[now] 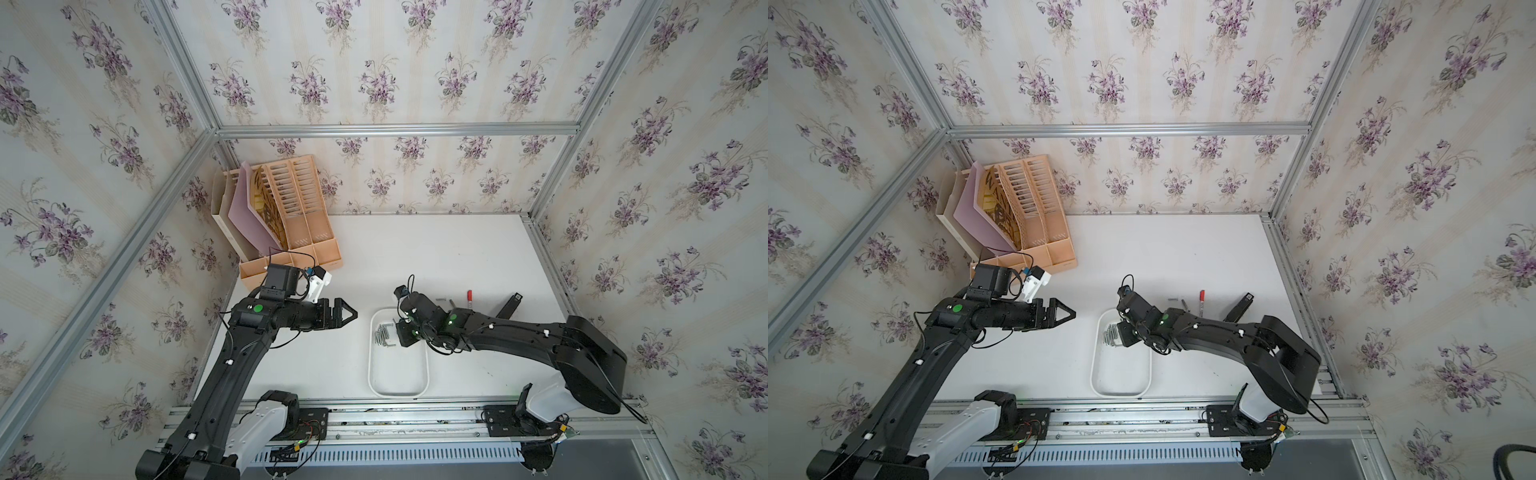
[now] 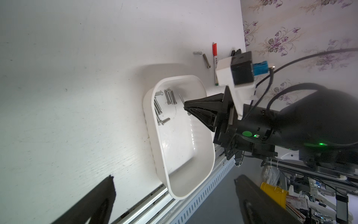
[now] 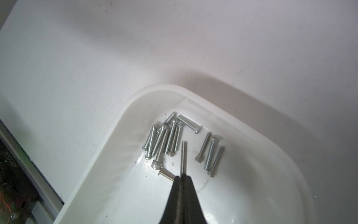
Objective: Take out the screws from the storage box
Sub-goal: Place the screw at the center of the board.
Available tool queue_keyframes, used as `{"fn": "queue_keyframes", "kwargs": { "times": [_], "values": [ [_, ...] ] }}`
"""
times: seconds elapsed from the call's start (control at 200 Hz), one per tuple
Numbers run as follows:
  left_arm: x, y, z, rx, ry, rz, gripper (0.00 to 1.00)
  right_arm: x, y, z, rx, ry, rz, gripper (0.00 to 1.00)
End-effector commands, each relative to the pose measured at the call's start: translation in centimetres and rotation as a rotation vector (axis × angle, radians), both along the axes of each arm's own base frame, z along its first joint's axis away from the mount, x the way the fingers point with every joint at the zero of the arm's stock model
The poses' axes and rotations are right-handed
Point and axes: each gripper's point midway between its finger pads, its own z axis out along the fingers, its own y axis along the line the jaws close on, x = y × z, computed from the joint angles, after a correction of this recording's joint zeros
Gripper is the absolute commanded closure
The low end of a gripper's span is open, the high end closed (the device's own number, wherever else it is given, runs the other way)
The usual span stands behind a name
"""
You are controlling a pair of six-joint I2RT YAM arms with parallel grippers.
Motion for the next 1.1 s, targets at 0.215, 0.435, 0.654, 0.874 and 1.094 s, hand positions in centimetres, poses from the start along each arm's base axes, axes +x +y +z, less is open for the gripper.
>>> {"fn": "queue_keyframes", "kwargs": {
  "times": [0.215, 0.435, 0.654, 0.874, 1.094],
  "values": [
    [0.0, -0.1, 0.0, 0.008, 0.002, -0.004, 0.00, 5.6, -8.5, -0.6, 0.013, 0.040, -0.377, 1.00],
    [0.0, -0.1, 0.0, 0.005, 0.002, -0.006, 0.00, 6.4, -11.3, -5.4, -0.009, 0.241, -0.477, 1.00],
    [0.0, -0.1, 0.2, 0.005, -0.006, -0.006, 0.00, 6.4, -12.3, -6.1, -0.037, 0.263, -0.517, 1.00],
    [0.0, -0.1, -0.1, 0.006, 0.007, -0.006, 0.01, 6.7, -13.2, -5.4, -0.053, 0.225, -0.549, 0.91],
    [-0.1, -0.3, 0.2, 0.004, -0.009, -0.016, 0.01, 6.7, -13.1, -4.2, -0.025, 0.195, -0.535, 0.43]
  ]
}}
